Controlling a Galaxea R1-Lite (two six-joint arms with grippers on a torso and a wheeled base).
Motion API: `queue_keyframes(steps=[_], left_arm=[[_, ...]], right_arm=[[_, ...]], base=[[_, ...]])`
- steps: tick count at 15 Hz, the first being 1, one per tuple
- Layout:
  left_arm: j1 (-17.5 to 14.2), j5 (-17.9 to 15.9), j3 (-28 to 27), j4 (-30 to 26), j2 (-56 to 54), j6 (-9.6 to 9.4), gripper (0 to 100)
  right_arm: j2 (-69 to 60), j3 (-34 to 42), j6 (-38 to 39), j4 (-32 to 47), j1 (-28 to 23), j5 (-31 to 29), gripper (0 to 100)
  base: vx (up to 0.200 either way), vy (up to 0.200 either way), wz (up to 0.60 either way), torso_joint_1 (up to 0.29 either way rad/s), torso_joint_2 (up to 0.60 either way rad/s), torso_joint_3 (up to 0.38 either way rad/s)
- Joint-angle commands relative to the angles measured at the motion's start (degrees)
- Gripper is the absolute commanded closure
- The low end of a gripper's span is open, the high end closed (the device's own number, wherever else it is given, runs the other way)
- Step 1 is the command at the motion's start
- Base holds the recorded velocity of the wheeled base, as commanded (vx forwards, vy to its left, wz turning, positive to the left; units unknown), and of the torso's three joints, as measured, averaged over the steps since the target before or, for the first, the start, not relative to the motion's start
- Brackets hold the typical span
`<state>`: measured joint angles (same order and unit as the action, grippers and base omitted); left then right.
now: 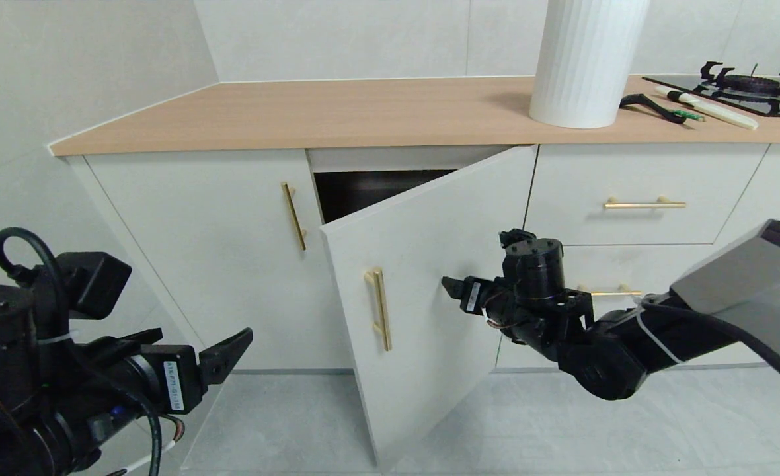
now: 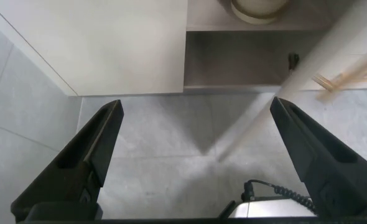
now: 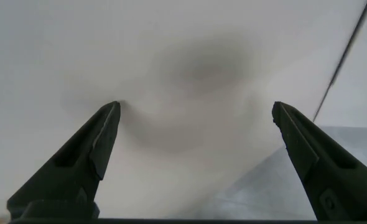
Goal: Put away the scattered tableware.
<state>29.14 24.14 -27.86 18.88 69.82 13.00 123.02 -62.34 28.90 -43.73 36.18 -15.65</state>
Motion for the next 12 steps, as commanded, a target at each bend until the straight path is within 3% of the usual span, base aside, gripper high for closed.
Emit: queue_keyframes(steps=[1, 2, 8, 12], left_arm=[[0.0, 0.4, 0.2, -0.1, 0.7, 0.01, 0], [0.0, 0.4, 0.2, -0.1, 0.7, 0.01, 0], [-0.7, 0.7, 0.0, -0.1, 0.5, -0.08, 0], [-0.7, 0.8, 0.2, -0.1, 0.5, -0.78, 0]], right_arm=[[4.1, -3.0, 1.2, 0.0, 0.0, -0.3, 0], [4.9, -3.6, 1.2, 0.0, -0.1, -0.7, 0], [6.4, -5.0, 1.5, -0.1, -0.1, -2.0, 0], [8.4, -8.1, 2.6, -0.1, -0.2, -5.2, 0]], base=[[0.000, 0.000, 0.00, 0.000, 0.00, 0.000], [0.000, 0.000, 0.00, 0.000, 0.00, 0.000], [0.200, 0.000, 0.00, 0.002, 0.00, 0.005], [0.000, 0.000, 0.00, 0.000, 0.00, 0.000]])
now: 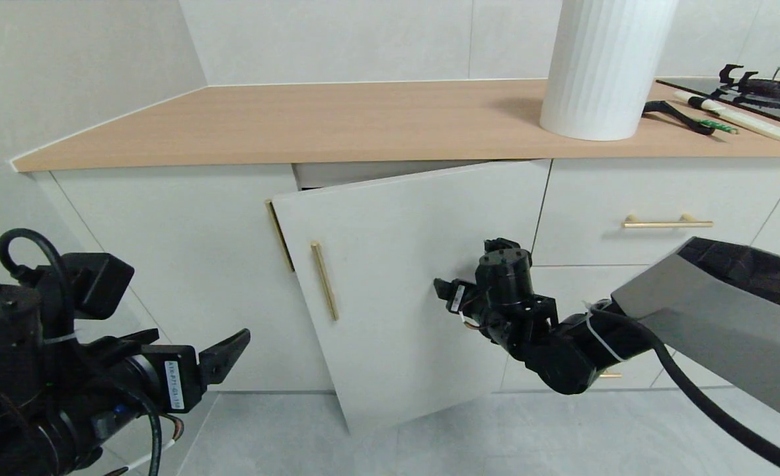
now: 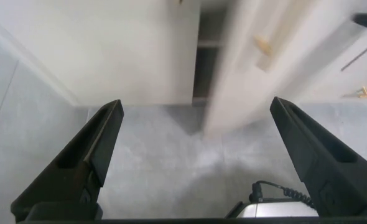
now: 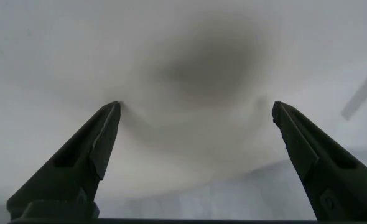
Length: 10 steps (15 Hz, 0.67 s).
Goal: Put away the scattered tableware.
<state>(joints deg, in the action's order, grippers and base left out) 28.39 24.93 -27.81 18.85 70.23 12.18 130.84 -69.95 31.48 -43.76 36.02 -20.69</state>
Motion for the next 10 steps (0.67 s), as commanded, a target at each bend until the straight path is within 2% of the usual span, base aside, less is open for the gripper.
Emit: queue_keyframes(steps=[1, 5, 10], left_arm=[[0.0, 0.0, 0.4, 0.0, -0.2, -0.66, 0], [0.0, 0.0, 0.9, 0.0, -0.4, -1.54, 0], [-0.1, 0.0, 1.2, 0.0, -0.1, -1.54, 0]], right_arm=[[0.6, -0.5, 0.1, -0.1, -0.2, -0.1, 0], [2.1, -4.5, 1.7, 0.0, -1.7, -3.0, 0], [3.9, -7.8, 1.7, 0.0, -3.8, -6.1, 0]], base=[[0.000, 0.000, 0.00, 0.000, 0.00, 0.000], [0.000, 0.000, 0.00, 0.000, 0.00, 0.000], [0.000, 0.000, 0.00, 0.000, 0.00, 0.000]])
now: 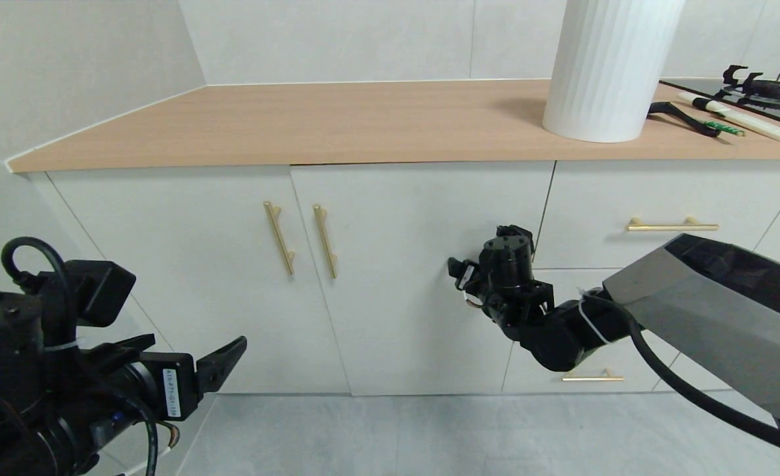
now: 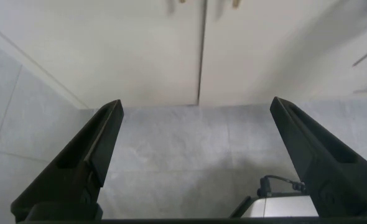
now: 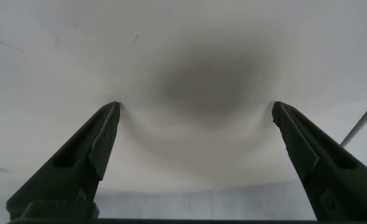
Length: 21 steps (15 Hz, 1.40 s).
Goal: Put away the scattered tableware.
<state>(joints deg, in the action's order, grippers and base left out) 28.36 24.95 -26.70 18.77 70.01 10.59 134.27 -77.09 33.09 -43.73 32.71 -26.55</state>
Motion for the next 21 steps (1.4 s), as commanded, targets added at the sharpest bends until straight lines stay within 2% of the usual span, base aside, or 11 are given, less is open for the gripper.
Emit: queue_keyframes(steps=[1, 6, 9, 13, 14, 15, 16, 17, 19, 20, 21], left_arm=[[0.0, 0.0, 0.1, 0.0, 0.2, 0.04, 0], [0.0, 0.0, 0.1, 0.0, 0.3, 0.04, 0], [0.0, -0.1, 0.1, -0.1, 0.3, 0.04, 0], [-0.1, 0.0, -0.1, -0.1, -1.2, -0.13, 0], [-0.1, 0.0, 0.3, -0.5, -3.7, -1.54, 0], [-0.1, 0.2, 2.1, -0.4, -6.2, -3.12, 0], [-0.1, 0.7, 3.1, -0.3, -8.3, -4.09, 0], [-0.9, 1.8, 5.0, -0.6, -14.6, -4.70, 0], [-2.4, 1.8, 8.5, -0.7, -21.2, -4.97, 0], [-2.8, 1.9, 9.7, -0.8, -25.6, -5.06, 0], [-3.7, 1.9, 9.6, -2.7, -33.3, -5.06, 0]], right_arm=[[0.5, -0.8, 0.0, 0.0, -0.5, -0.5, 0], [0.4, -1.0, 0.0, -0.1, -0.8, -1.3, 0], [-5.9, 4.9, -1.4, -0.8, 0.5, -2.1, 0], [-19.4, 19.8, -15.1, -17.0, 2.5, -2.7, 0], [-26.3, 28.7, -22.5, -26.4, 2.5, -2.9, 0], [-31.0, 33.7, -27.2, -30.8, 2.5, -2.9, 0], [-33.6, 36.3, -29.3, -32.2, 2.5, -3.3, 0], [-41.2, 43.9, -31.9, -34.0, 2.4, -5.0, 0], [-50.8, 50.4, -35.0, -33.7, 1.7, -5.9, 0], [-56.1, 53.5, -36.2, -33.2, 0.2, -6.1, 0], [-66.2, 58.6, -38.4, -29.7, -4.7, -6.5, 0]], base=[[0.000, 0.000, 0.00, 0.000, 0.00, 0.000], [0.000, 0.000, 0.00, 0.000, 0.00, 0.000], [0.000, 0.000, 0.00, 0.000, 0.00, 0.000], [0.000, 0.000, 0.00, 0.000, 0.00, 0.000], [0.000, 0.000, 0.00, 0.000, 0.00, 0.000], [0.000, 0.000, 0.00, 0.000, 0.00, 0.000], [0.000, 0.000, 0.00, 0.000, 0.00, 0.000], [0.000, 0.000, 0.00, 0.000, 0.00, 0.000], [0.000, 0.000, 0.00, 0.000, 0.00, 0.000], [0.000, 0.000, 0.00, 0.000, 0.00, 0.000], [0.000, 0.000, 0.00, 0.000, 0.00, 0.000]])
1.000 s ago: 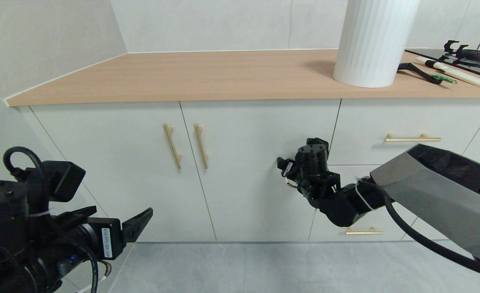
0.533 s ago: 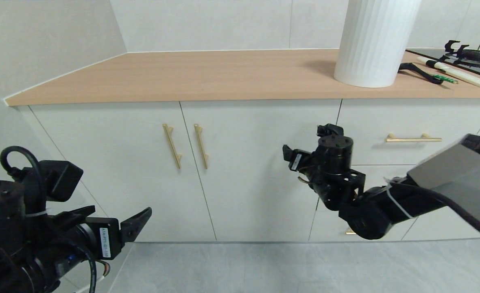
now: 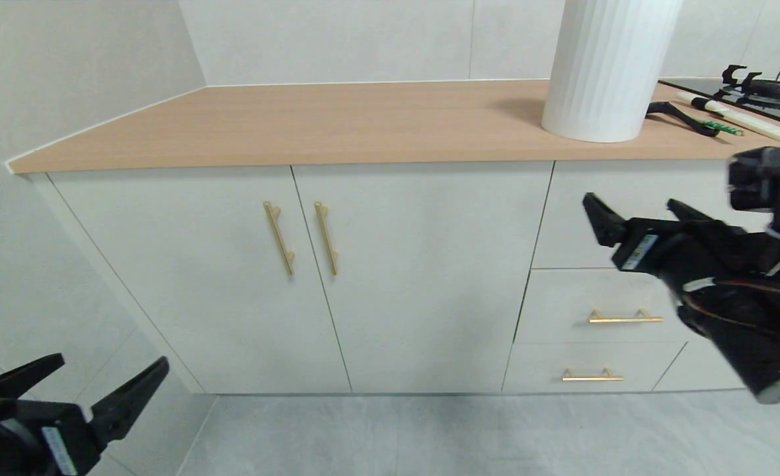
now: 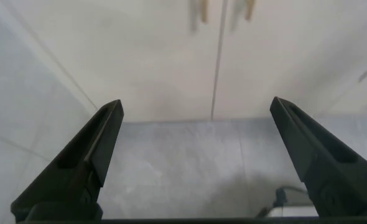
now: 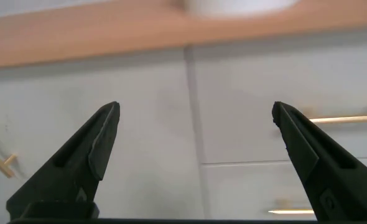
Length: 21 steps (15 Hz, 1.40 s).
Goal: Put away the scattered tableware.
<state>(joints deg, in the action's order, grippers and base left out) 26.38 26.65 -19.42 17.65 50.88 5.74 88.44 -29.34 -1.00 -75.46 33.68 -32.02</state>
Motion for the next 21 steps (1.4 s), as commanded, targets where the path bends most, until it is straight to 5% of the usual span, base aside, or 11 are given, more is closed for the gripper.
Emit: queue_keyframes(steps=[1, 3, 5, 9, 13, 15, 17, 18, 20, 21], left_arm=[[-2.6, 0.2, 2.3, -3.9, -18.0, -0.20, 0], [-4.1, 0.1, 1.0, -11.4, -26.0, -0.20, 0], [-6.8, 0.1, 0.0, -20.8, -34.4, -1.17, 0], [-12.9, 0.7, 0.0, -25.3, -45.5, -11.10, 0], [-21.0, 2.8, 1.0, -24.8, -45.3, -10.58, 0], [-25.8, 1.9, 1.8, -25.3, -48.9, -10.84, 0], [-26.6, 4.4, 8.6, -24.2, -50.7, -10.14, 0], [-26.6, 4.9, 13.4, -20.6, -50.8, -10.22, 0], [-26.6, 1.6, 18.6, -17.5, -50.9, -12.69, 0], [-26.6, -5.3, 19.2, -14.8, -50.8, -12.60, 0]], right_arm=[[-26.0, 13.3, -5.3, 4.7, -9.9, -0.4, 0], [-39.2, 14.2, -5.5, 15.2, -15.5, 2.7, 0], [-58.4, 11.7, -7.9, 35.6, -19.9, 3.0, 0], [-83.0, 5.2, -10.9, 70.3, -25.4, 2.8, 0], [-85.9, 8.6, -9.5, 71.1, -34.6, 1.0, 0], [-86.0, 12.1, -8.8, 70.4, -34.7, 0.4, 0], [-86.9, 18.2, -7.5, 67.3, -34.4, 0.2, 0], [-88.4, 24.5, -7.3, 66.9, -33.7, 6.0, 0], [-88.4, 29.3, -3.8, 69.0, -33.7, 13.3, 0], [-88.4, 29.3, 1.4, 72.6, -33.7, 18.0, 0]], base=[[0.000, 0.000, 0.00, 0.000, 0.00, 0.000], [0.000, 0.000, 0.00, 0.000, 0.00, 0.000], [0.000, 0.000, 0.00, 0.000, 0.00, 0.000], [0.000, 0.000, 0.00, 0.000, 0.00, 0.000], [0.000, 0.000, 0.00, 0.000, 0.00, 0.000], [0.000, 0.000, 0.00, 0.000, 0.00, 0.000], [0.000, 0.000, 0.00, 0.000, 0.00, 0.000], [0.000, 0.000, 0.00, 0.000, 0.00, 0.000], [0.000, 0.000, 0.00, 0.000, 0.00, 0.000], [0.000, 0.000, 0.00, 0.000, 0.00, 0.000]])
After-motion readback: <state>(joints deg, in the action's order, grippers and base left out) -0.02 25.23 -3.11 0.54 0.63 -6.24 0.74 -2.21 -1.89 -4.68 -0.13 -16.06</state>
